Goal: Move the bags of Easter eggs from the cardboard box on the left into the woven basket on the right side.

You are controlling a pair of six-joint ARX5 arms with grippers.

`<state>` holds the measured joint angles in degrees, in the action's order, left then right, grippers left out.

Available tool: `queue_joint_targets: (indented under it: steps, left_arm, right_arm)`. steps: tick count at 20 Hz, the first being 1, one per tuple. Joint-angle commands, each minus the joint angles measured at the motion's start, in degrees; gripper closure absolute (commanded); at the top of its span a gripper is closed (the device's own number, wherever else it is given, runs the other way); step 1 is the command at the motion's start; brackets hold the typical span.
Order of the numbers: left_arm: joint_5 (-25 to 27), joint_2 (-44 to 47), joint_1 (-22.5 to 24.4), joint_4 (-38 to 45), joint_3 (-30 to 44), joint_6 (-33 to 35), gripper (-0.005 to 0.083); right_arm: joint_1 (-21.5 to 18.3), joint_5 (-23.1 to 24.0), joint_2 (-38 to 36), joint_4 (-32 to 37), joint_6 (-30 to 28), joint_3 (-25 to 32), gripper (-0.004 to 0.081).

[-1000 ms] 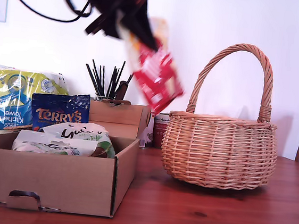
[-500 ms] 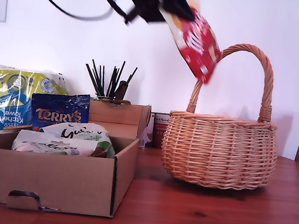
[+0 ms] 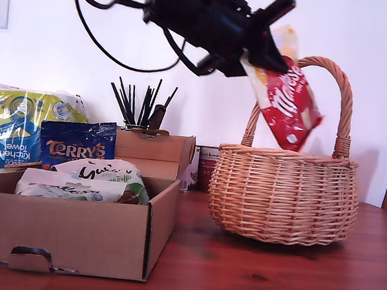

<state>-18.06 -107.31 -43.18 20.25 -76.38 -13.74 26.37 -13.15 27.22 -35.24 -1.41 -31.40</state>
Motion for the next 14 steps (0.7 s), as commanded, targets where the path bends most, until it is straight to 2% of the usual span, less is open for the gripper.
queue_joint_targets:
  steps: [1, 6, 13, 14]
  left_arm:
    - [-0.07, -3.52, -0.52, 2.32, 0.13, 1.20, 0.0795]
    - [-0.09, -6.21, -0.61, 2.75, 0.11, 8.48, 0.0795]
    - [-2.75, -7.13, -0.61, 2.10, 0.11, 8.20, 0.0793]
    - [-2.62, -7.13, -0.61, 2.16, 0.11, 8.24, 0.0745]
  right_arm:
    - [0.24, -0.22, 0.00, 0.20, -0.15, -0.63, 0.0782]
    - [0.24, -0.22, 0.00, 0.20, -0.11, -0.63, 0.0782]
    - [0.24, -0.22, 0.00, 0.22, -0.11, -0.63, 0.0782]
    - [0.24, -0.22, 0.00, 0.24, -0.11, -0.63, 0.0782]
